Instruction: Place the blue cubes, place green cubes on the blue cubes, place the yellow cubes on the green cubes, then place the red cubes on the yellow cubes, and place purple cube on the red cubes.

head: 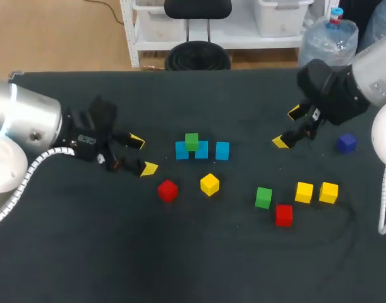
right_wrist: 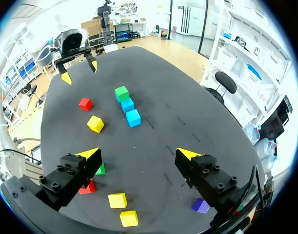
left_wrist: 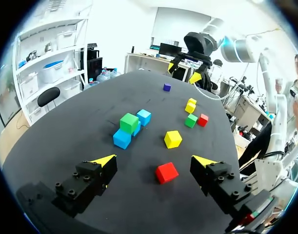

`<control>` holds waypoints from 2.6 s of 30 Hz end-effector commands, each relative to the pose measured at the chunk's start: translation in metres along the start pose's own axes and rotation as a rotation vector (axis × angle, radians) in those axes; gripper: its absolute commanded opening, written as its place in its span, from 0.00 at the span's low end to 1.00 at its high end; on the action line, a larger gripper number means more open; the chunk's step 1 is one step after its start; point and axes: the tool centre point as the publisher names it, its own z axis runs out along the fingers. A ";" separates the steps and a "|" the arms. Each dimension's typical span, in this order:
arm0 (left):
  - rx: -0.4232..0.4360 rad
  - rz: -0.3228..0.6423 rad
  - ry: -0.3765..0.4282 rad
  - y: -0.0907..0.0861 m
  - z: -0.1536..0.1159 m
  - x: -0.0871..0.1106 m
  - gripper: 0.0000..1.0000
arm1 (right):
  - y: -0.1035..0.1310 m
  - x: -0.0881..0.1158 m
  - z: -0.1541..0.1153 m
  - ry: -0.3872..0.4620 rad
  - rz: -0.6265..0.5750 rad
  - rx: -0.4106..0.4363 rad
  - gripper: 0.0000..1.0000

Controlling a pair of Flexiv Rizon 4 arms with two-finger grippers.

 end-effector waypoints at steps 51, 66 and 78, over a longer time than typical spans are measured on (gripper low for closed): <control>-0.001 0.001 -0.006 0.000 0.000 0.001 1.00 | 0.091 0.070 0.055 0.285 -0.202 -0.186 1.00; -0.001 0.001 -0.006 0.000 0.000 0.001 1.00 | 0.090 0.080 0.075 0.307 -0.205 -0.233 0.94; -0.001 0.001 -0.006 0.000 0.000 0.001 1.00 | 0.094 0.085 0.081 0.317 -0.207 -0.248 0.25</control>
